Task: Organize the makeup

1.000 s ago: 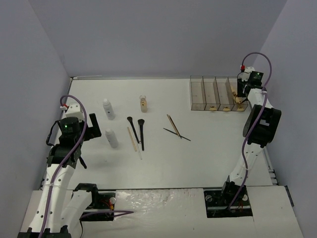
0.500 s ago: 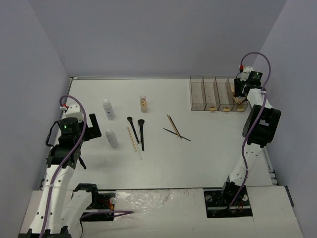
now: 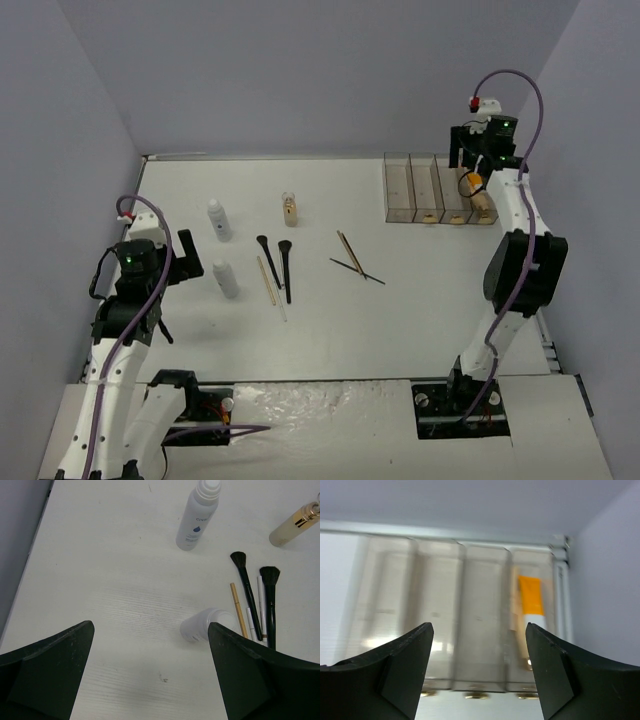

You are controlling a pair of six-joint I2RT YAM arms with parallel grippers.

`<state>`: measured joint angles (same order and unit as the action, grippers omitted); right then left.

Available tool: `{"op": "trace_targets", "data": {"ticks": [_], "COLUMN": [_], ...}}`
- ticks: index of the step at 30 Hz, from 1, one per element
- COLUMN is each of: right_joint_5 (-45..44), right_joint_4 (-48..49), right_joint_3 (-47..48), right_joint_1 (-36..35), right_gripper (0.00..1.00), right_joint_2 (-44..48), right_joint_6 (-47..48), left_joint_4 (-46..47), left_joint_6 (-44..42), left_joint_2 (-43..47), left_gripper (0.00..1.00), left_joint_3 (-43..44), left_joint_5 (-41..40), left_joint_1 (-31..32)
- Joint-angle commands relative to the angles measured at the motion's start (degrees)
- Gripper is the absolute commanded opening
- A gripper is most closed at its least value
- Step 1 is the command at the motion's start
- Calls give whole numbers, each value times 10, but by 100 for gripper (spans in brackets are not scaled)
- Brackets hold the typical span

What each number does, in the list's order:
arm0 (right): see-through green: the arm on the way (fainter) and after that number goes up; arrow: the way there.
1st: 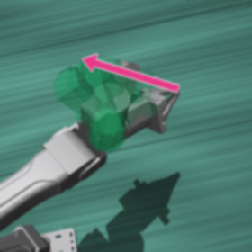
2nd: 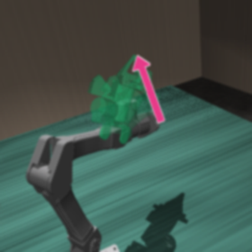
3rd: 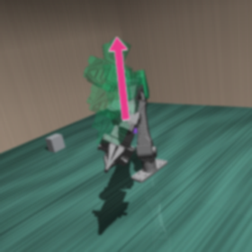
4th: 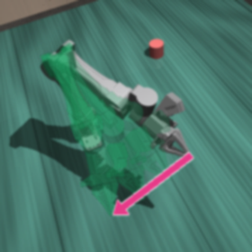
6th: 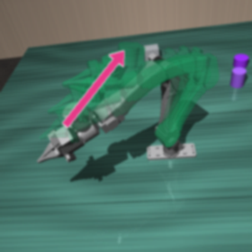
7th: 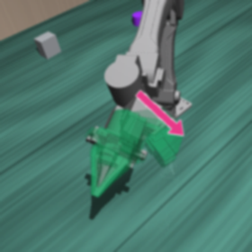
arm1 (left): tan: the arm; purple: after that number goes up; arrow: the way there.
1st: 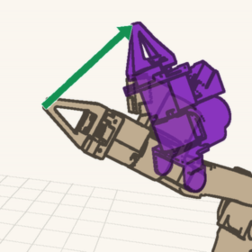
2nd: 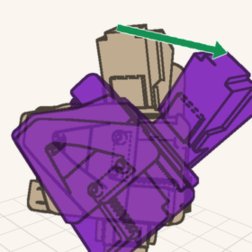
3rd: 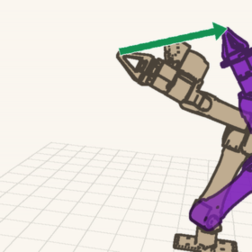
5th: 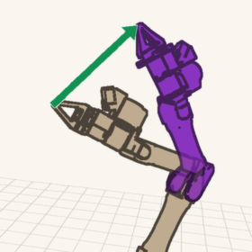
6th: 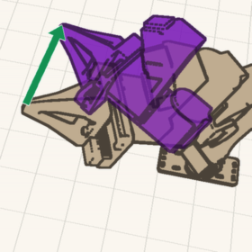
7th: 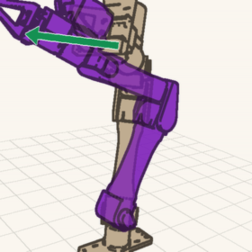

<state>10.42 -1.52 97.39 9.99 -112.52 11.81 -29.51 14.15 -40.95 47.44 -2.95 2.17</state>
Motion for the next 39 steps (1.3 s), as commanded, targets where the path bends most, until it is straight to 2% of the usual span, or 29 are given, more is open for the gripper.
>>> {"op": "trace_targets", "data": {"ticks": [1, 7, 10, 12, 16, 21, 27, 33, 39], "right_joint_5": [-1, 11, 6, -1, -21, -16, -26, -54, -71], "right_joint_4": [3, -8, 28, 51, 105, 116, 117, 130, 126], "right_joint_3": [-47, -227, -323, -386, -447, -457, -438, -421, -390], "right_joint_1": [-117, -268, -333, -364, -385, -386, -393, -404, -413], "right_gripper": [72, 71, 70, 68, 62, 57, 46, 36, 34], "right_joint_2": [159, 258, 278, 282, 280, 247, 222, 198, 158], "right_joint_6": [-64, -94, -108, -117, -147, -147, -142, -159, -159], "left_joint_4": [35, 40, 45, 49, 48, 51, 46, 51, 46], "left_joint_6": [-4, -8, -8, -7, -3, -4, -3, -3, -3], "left_joint_2": [5, 11, 16, 7, -6, 10, -13, 4, -11], "left_gripper": [97, 97, 97, 97, 97, 97, 97, 97, 97], "left_joint_3": [32, 29, 26, 25, 28, 20, 27, 20, 24], "left_joint_5": [7, 28, 30, 45, 63, 51, 52, 46, 44], "left_joint_1": [-2, -2, -3, -6, -11, -14, -14, -14, -14]}}
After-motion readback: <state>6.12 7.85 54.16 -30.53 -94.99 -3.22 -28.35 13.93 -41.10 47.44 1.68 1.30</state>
